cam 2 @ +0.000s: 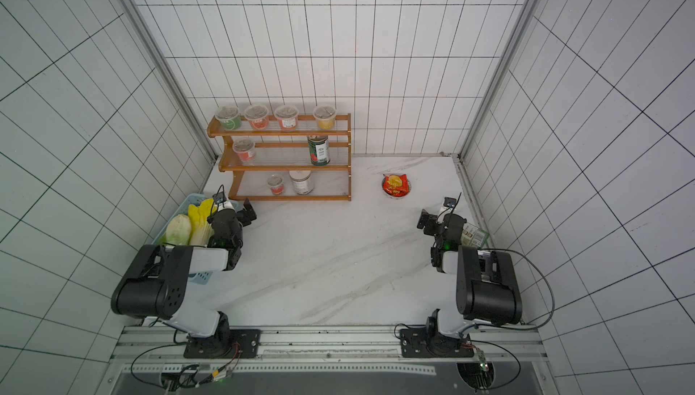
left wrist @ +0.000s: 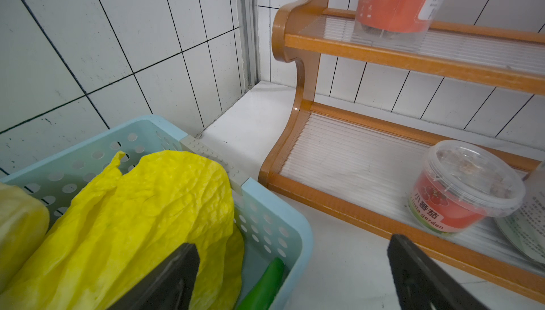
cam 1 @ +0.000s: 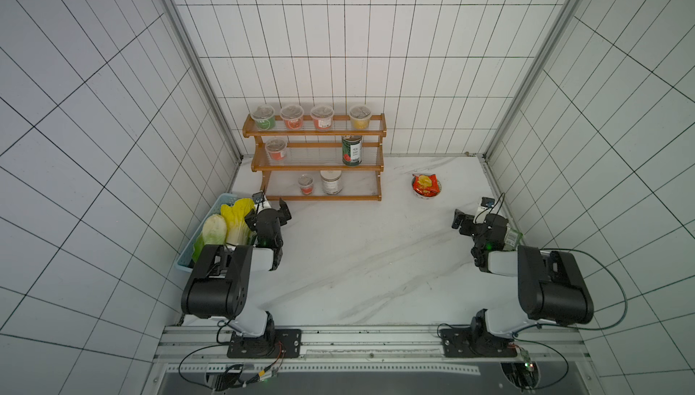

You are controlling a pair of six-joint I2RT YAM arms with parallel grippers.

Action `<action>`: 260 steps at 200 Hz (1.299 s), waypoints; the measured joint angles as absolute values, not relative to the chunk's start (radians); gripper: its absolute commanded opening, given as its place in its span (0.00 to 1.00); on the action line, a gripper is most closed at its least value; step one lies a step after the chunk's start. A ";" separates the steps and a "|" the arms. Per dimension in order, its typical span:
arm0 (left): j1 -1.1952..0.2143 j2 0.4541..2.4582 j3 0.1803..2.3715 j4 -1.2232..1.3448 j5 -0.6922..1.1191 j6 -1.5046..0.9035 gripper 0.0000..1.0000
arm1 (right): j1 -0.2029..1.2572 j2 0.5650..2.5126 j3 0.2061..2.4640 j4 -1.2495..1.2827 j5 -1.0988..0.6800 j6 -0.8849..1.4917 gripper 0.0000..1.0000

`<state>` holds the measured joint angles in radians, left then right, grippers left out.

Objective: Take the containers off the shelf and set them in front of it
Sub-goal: Adjust the shelf at the center of the board.

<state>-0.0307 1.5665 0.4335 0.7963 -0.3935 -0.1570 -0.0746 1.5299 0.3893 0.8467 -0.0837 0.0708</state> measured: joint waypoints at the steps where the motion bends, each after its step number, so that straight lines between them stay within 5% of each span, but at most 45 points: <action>1: -0.031 1.567 0.434 0.796 -0.393 -0.157 0.98 | -0.075 1.530 0.389 0.847 -0.084 0.071 0.99; 51: -0.043 1.550 0.436 0.777 -0.399 -0.133 0.98 | -0.073 1.502 0.401 0.784 -0.065 0.070 0.99; 86: -0.052 1.365 0.535 0.501 -0.395 -0.159 0.98 | -0.065 1.343 0.462 0.624 -0.065 0.060 0.99; 149: 0.165 1.187 0.798 0.064 -0.126 -0.229 0.99 | 0.057 1.235 0.680 0.381 -0.149 0.106 0.99; 260: 0.329 1.625 1.326 -0.314 0.220 -0.099 0.88 | 0.451 1.472 1.126 0.147 -0.115 0.244 1.00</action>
<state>0.3294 1.6245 1.3262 -0.3138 0.2199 -0.0994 0.4515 1.4719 1.1263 0.1474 -0.1154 0.2443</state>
